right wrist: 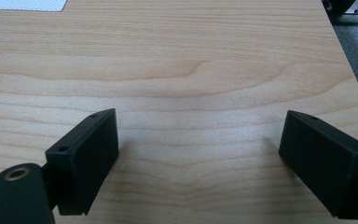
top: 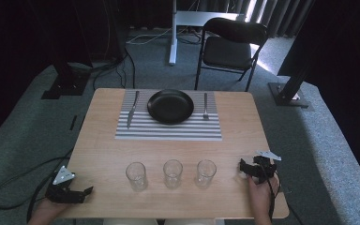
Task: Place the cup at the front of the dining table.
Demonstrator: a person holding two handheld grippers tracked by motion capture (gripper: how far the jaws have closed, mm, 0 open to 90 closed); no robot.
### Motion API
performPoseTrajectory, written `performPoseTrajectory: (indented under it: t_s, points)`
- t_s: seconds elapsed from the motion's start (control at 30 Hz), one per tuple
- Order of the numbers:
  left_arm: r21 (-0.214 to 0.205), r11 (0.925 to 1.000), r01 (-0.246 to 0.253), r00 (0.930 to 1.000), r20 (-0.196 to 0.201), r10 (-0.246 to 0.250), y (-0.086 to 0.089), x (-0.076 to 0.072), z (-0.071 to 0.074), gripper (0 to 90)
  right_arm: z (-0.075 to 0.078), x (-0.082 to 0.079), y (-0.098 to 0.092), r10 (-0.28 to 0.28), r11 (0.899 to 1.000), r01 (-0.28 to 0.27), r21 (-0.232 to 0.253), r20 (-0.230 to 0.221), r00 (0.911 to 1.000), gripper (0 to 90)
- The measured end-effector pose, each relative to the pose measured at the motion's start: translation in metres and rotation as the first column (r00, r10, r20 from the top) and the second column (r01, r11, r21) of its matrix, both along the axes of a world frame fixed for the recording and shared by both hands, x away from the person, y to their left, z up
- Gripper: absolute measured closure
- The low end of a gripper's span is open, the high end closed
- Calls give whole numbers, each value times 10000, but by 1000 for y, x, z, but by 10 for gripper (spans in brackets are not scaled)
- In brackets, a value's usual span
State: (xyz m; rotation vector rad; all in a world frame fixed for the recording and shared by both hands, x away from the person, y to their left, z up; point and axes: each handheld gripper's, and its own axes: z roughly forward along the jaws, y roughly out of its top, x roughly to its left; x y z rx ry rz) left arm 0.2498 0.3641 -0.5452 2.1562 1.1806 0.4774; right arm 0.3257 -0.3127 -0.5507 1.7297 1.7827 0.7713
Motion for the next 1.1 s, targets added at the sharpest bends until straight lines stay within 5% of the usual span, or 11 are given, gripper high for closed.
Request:
performPoseTrajectory:
  t_s: [0.5, 1.1]
  points:
    - [-464, 9983, 362, 9991, -222, -372, 0, -5, 10, 45, 0, 0, 0, -1, 10000, 1, 4, 0, 10000, 114]
    - [-1147, 9829, 1441, 9887, 588, -1381, -27, -6, 46, 45, 0, 0, 0, -12, 10000, 12, 12, -4, 10000, 114]
